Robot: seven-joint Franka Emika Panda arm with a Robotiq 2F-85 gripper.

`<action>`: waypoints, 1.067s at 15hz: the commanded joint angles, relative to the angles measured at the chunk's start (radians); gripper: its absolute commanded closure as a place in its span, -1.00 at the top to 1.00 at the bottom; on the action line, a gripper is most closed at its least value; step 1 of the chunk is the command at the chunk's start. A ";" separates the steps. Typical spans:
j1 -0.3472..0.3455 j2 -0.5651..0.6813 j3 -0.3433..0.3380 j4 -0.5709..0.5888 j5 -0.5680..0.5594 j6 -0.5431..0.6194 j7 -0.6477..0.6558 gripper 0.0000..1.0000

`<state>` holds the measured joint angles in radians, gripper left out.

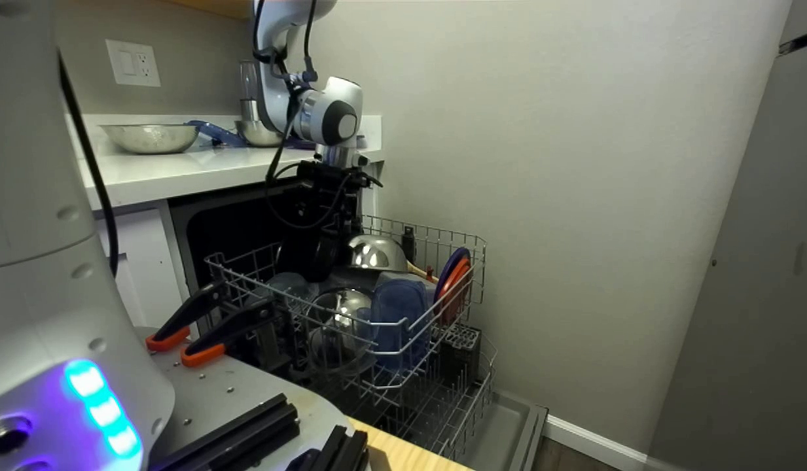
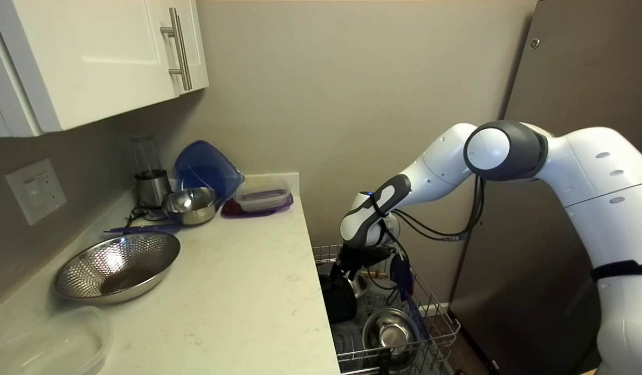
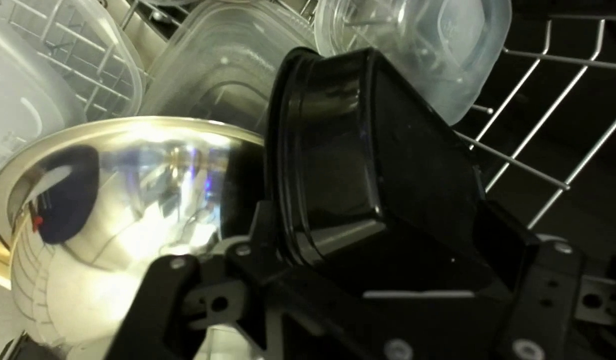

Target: Remove the black lunchbox from the dishwasher and put it on the counter

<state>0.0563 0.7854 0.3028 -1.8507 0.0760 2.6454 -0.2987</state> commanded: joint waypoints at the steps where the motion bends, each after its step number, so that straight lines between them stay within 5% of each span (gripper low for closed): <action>1: -0.024 -0.060 -0.003 -0.033 -0.023 -0.018 -0.041 1.00; 16: -0.104 0.065 0.035 0.018 0.065 0.095 -0.050 1.00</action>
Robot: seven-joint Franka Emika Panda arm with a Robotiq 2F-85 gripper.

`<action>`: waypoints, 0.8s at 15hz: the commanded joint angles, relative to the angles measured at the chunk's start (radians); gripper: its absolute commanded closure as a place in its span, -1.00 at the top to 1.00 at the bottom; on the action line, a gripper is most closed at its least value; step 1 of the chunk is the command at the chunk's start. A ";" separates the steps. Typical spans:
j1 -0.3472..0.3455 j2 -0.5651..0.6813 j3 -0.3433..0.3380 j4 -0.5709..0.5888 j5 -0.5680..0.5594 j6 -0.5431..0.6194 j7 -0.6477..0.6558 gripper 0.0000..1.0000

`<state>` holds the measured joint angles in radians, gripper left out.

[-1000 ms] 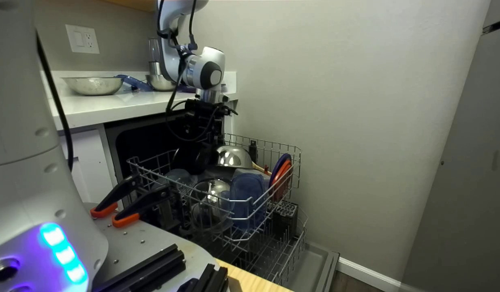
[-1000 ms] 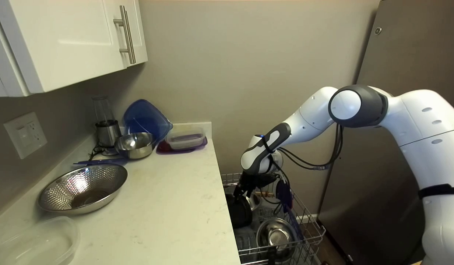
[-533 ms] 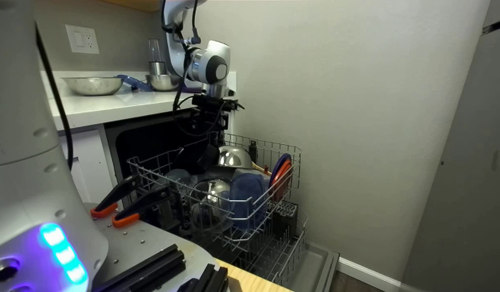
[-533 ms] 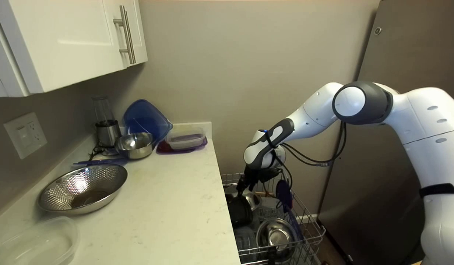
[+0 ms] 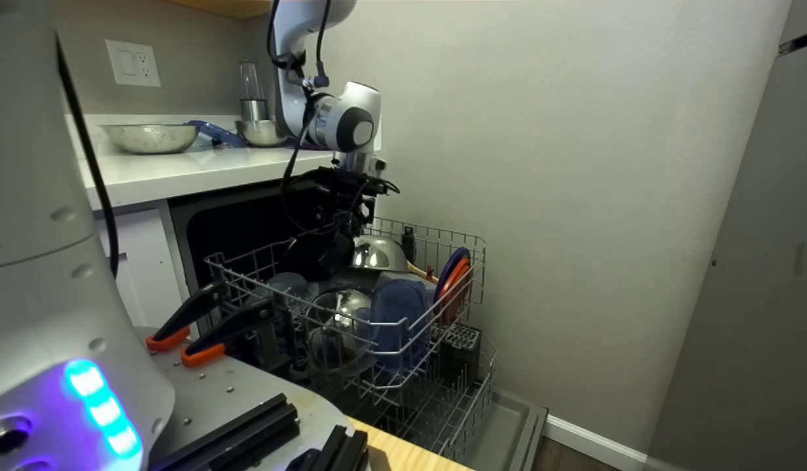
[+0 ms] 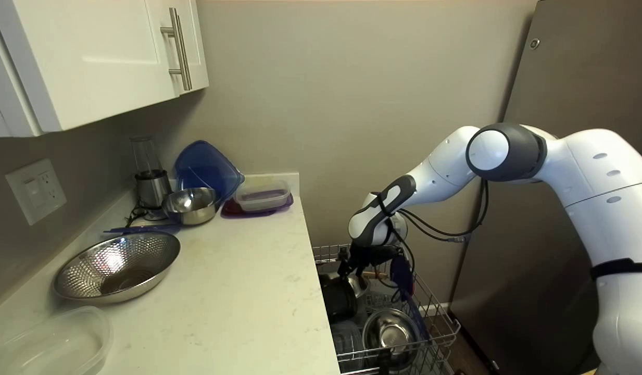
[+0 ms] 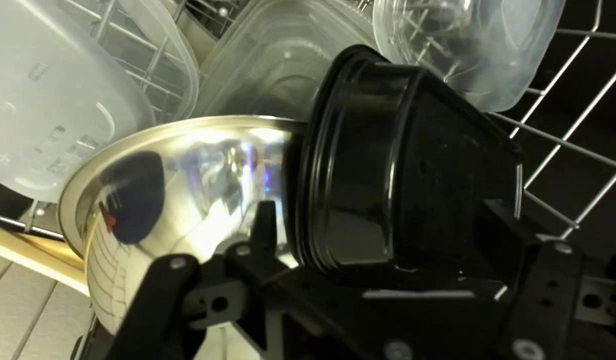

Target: Remove the black lunchbox from the dishwasher and put it on the counter

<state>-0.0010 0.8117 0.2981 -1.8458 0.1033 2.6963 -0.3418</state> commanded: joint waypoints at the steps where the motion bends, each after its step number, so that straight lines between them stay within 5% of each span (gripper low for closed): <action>1: -0.060 0.054 0.051 0.021 0.050 0.059 -0.009 1.00; 7: -0.132 0.169 0.159 0.118 0.100 0.149 -0.018 1.00; 12: -0.137 0.217 0.177 0.158 0.081 0.138 -0.017 1.00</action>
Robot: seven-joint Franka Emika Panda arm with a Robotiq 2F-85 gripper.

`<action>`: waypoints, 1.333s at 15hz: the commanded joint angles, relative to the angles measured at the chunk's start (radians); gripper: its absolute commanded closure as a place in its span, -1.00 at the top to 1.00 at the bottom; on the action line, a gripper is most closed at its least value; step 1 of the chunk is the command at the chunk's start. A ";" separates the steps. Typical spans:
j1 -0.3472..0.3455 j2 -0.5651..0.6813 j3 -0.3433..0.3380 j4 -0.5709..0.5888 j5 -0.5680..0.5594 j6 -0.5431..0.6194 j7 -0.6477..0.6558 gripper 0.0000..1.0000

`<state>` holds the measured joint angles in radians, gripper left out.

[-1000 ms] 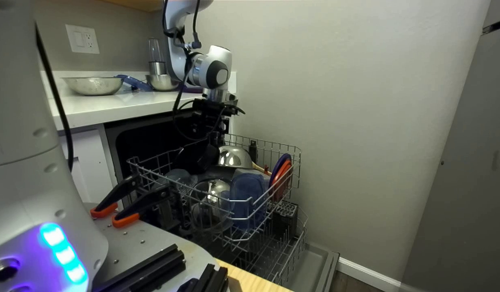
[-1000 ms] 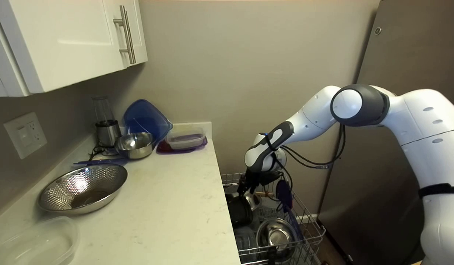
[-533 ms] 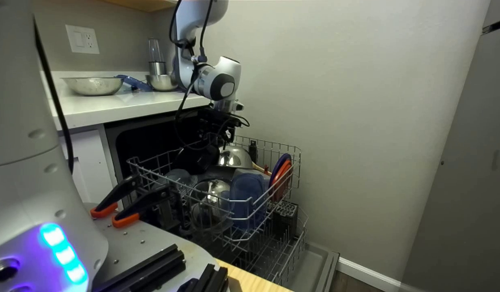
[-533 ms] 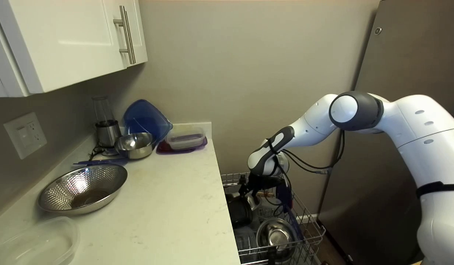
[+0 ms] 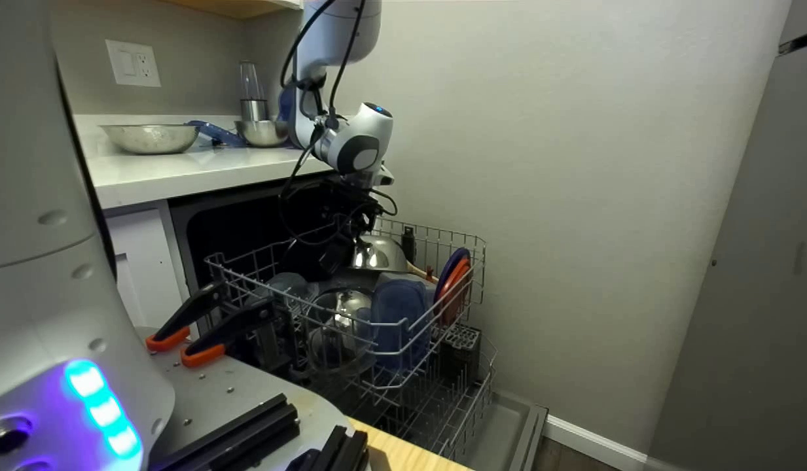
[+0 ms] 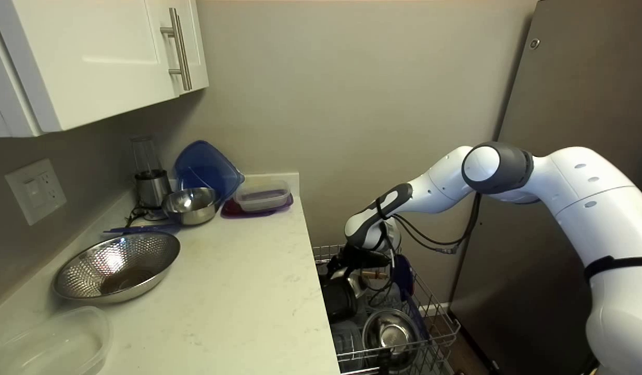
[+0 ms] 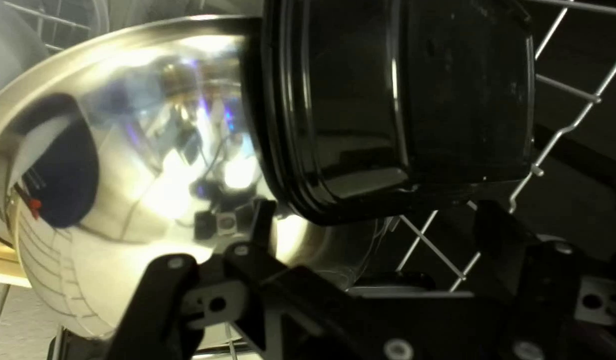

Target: Remove the black lunchbox from the dishwasher and put it on the counter

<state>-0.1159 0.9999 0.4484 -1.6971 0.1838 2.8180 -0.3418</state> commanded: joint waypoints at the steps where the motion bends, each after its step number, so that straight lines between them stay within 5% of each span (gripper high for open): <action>1: -0.023 0.028 0.025 0.003 -0.002 0.015 -0.018 1.00; 6: -0.029 0.011 0.028 -0.026 -0.007 0.002 -0.023 1.00; 12: -0.087 -0.003 0.106 -0.041 0.001 -0.130 -0.117 1.00; 17: -0.095 -0.022 0.102 -0.035 0.013 -0.216 -0.150 1.00; 18: -0.097 -0.024 0.102 -0.035 0.016 -0.221 -0.156 0.52; 20: -0.105 -0.031 0.102 -0.036 0.017 -0.241 -0.172 0.37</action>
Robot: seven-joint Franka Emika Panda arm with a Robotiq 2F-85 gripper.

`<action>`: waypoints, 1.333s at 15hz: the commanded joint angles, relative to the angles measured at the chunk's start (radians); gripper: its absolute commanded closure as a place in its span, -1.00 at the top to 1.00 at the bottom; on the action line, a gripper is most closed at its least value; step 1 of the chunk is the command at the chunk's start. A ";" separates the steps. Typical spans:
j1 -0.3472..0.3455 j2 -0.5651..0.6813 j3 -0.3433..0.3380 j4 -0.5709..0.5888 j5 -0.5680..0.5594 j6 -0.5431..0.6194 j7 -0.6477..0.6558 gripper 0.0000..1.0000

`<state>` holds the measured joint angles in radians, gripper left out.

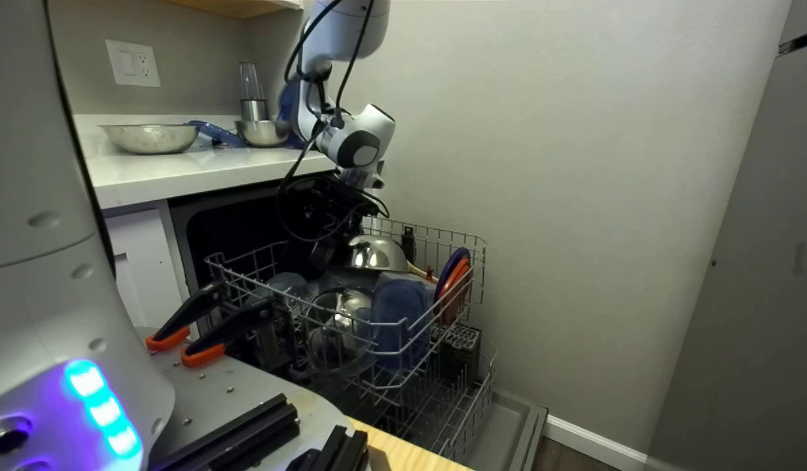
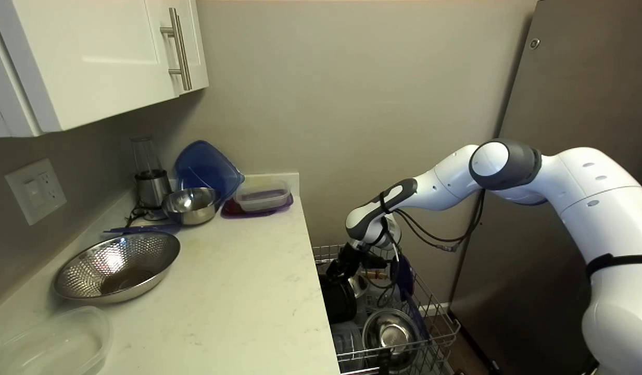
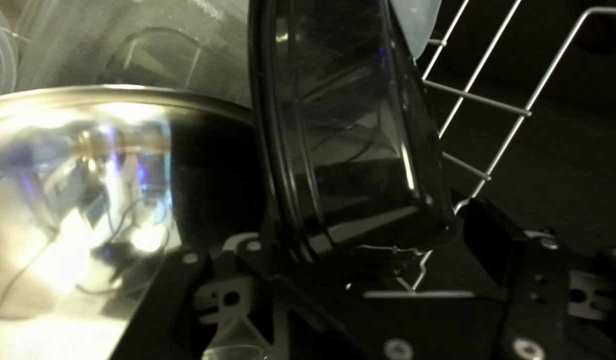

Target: Remove the black lunchbox from the dishwasher and put it on the counter

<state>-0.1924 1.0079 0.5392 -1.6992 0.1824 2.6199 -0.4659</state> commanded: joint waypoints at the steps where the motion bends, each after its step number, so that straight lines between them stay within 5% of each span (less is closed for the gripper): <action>1: -0.030 -0.042 0.010 -0.034 0.020 -0.048 -0.052 0.20; 7: -0.035 -0.063 0.015 -0.028 0.038 -0.130 -0.077 -0.50; 11: -0.078 -0.078 0.063 -0.010 0.086 -0.315 -0.172 -0.95; 16: -0.080 -0.149 0.018 0.033 0.152 -0.614 -0.264 -0.97; 20: -0.045 -0.187 -0.059 0.083 0.198 -0.745 -0.300 -0.97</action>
<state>-0.2663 0.8712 0.5387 -1.6207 0.3267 1.9508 -0.7142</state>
